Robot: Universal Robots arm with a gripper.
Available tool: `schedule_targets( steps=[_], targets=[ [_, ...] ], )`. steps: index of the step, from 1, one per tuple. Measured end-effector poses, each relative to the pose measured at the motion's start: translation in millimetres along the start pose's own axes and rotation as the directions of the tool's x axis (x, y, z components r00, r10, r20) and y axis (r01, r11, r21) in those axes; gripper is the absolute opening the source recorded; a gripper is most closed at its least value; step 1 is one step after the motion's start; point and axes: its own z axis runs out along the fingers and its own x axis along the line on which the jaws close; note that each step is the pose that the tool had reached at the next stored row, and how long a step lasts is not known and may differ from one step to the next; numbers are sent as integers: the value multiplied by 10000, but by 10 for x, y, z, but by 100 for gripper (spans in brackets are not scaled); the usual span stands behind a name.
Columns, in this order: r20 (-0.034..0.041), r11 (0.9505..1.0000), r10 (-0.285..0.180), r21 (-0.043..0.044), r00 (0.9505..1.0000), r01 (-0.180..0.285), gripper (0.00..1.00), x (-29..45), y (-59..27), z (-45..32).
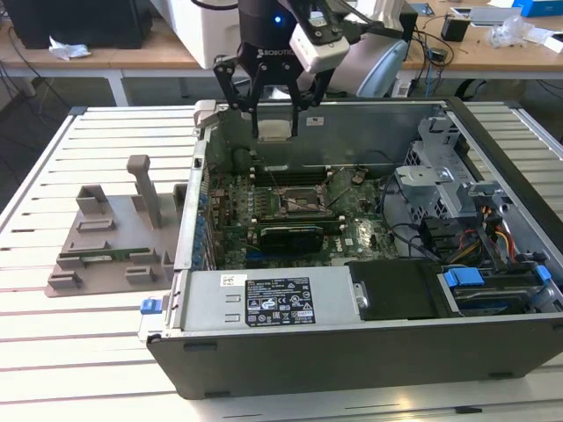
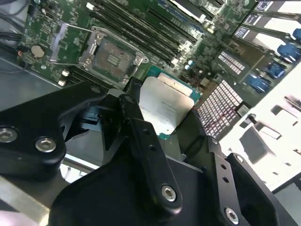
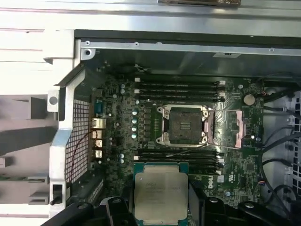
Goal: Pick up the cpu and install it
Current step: 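Pick up the cpu and move it towards the insertion slot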
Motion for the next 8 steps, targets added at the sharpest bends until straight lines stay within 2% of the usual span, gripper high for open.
schedule_targets(
  steps=[4, 8],
  targets=[
    [0, 10000, 71, 22, 10000, -71, 55, -162, 53, 69],
    [0, 9999, 114, 32, 9999, -114, 55, -276, 89, 142]
  ],
)
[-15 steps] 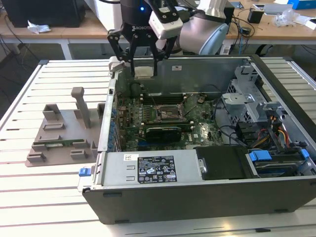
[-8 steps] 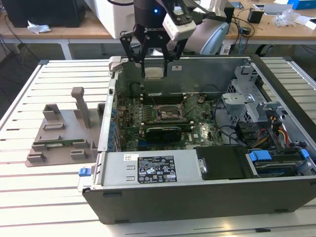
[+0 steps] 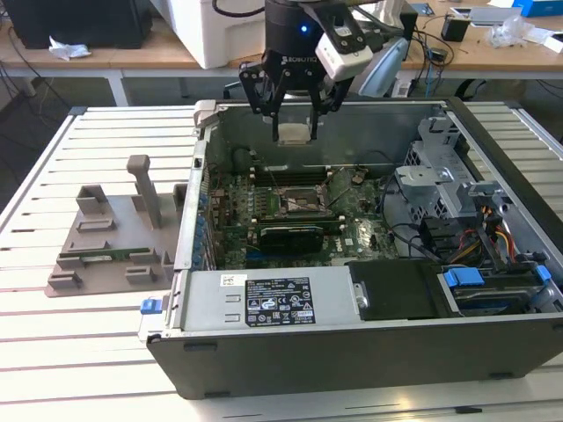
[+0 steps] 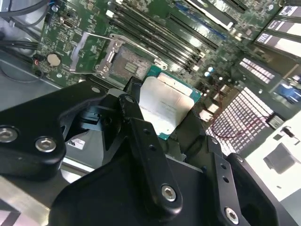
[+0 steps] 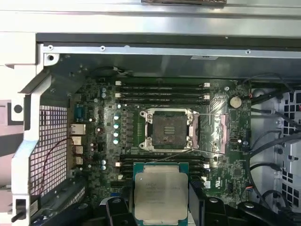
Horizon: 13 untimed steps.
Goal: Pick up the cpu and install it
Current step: 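Pick up the cpu and move it towards the insertion slot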
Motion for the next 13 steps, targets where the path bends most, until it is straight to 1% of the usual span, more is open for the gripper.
schedule_targets(
  steps=[4, 6, 8, 10, 12, 13],
  targets=[
    [0, 10000, 17, 2, 10000, -17, 55, -79, 18, 79],
    [0, 10000, 19, 1, 10000, -19, 55, -104, 21, 101],
    [0, 10000, 24, 3, 10000, -24, 55, -155, 24, 140],
    [-1, 10000, 26, 3, 10000, -26, 55, -181, 25, 163],
    [0, 10000, 28, 2, 10000, -28, 55, -227, 29, 210],
    [1, 10000, 28, 1, 10000, -28, 55, -238, 30, 231]
  ],
)
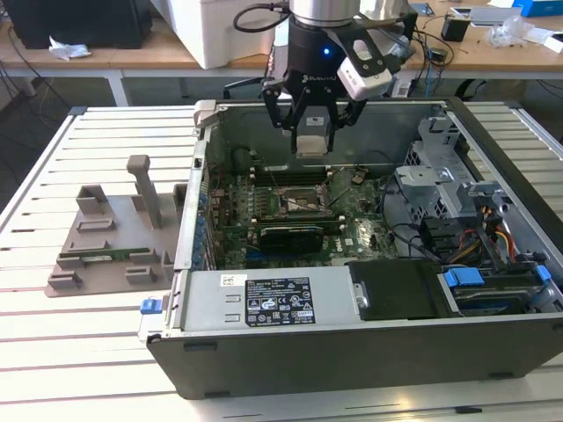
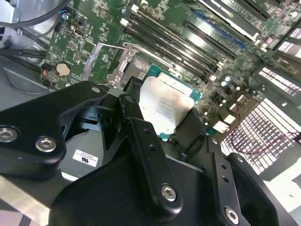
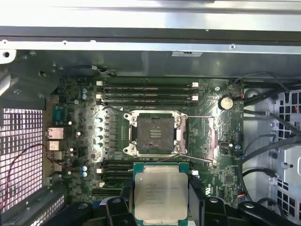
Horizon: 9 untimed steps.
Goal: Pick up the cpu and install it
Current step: 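Pick up the cpu and move it towards the insertion slot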
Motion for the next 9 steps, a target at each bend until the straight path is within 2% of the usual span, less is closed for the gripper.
schedule_targets(
  steps=[5, 9],
  targets=[
    [-1, 10000, 1, 3, 10000, -1, 55, -5, 2, 103],
    [-1, 10000, 1, 1, 10000, -1, 55, -5, 2, 153]
  ],
)
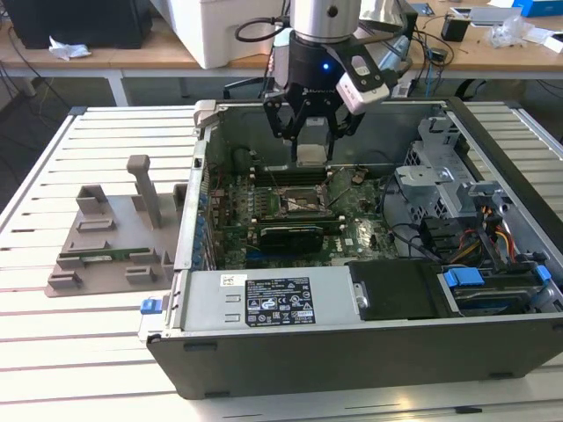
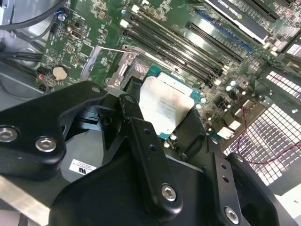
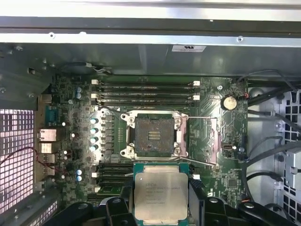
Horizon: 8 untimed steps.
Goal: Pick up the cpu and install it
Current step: 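Pick up the cpu and move it towards the insertion slot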
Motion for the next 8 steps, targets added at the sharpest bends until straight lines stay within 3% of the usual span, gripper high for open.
schedule_targets(
  steps=[8],
  targets=[
    [0, 10000, 0, 1, 10000, 0, 55, 0, -1, 96]
  ],
)
